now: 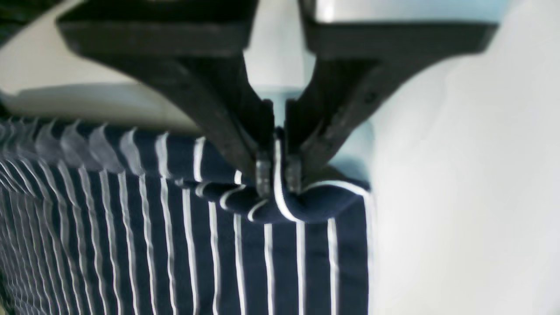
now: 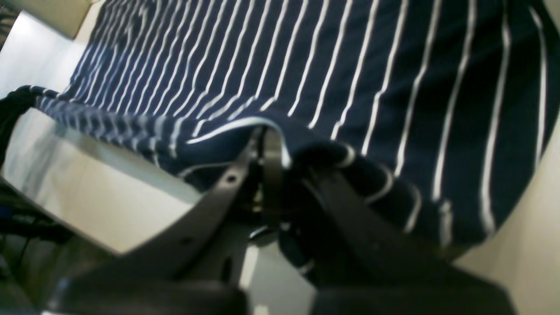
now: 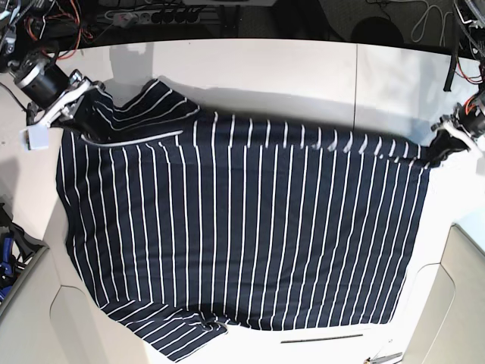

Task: Fold the T-shirt properly
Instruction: 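Lift the hem with both grippers and fold it over toward the collar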

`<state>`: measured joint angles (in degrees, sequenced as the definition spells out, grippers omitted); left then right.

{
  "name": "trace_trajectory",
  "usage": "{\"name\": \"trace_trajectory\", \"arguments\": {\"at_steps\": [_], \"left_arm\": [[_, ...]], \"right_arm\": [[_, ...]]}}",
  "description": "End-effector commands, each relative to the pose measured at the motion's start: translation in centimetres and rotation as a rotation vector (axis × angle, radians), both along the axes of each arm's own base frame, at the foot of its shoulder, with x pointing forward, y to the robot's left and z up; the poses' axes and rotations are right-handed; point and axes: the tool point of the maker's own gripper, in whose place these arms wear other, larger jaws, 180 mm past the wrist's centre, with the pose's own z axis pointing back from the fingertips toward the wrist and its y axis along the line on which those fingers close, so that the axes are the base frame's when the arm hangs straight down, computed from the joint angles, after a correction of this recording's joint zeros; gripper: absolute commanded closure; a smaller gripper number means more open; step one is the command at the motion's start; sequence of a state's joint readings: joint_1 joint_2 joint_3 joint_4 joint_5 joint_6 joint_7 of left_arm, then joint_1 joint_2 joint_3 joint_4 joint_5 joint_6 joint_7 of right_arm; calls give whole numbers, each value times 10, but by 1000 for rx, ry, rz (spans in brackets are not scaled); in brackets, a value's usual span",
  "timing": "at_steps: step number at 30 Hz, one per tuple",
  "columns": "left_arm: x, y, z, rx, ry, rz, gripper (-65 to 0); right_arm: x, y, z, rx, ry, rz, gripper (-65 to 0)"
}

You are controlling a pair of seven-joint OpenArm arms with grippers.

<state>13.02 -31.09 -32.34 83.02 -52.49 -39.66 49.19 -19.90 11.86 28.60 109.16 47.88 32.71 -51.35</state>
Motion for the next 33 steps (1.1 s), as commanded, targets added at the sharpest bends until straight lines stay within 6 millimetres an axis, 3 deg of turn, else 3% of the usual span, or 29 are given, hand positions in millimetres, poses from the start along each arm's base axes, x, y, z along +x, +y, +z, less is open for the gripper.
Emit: {"name": "trace_trajectory", "arguments": {"at_steps": [1, 17, 28, 33], "left_arm": [[15, 5, 21, 24, -73, -5, 0], [84, -20, 27, 211, -151, -87, 0], [118, 0, 26, 217, -172, 7, 0], [118, 5, 12, 183, -135, 38, 0]], "right_arm": [[14, -3, 14, 13, -63, -9, 0], [129, -29, 17, 95, -125, -92, 0], [181, -12, 10, 61, -100, -48, 0], [186, -1, -4, 26, -57, -12, 0]]}}
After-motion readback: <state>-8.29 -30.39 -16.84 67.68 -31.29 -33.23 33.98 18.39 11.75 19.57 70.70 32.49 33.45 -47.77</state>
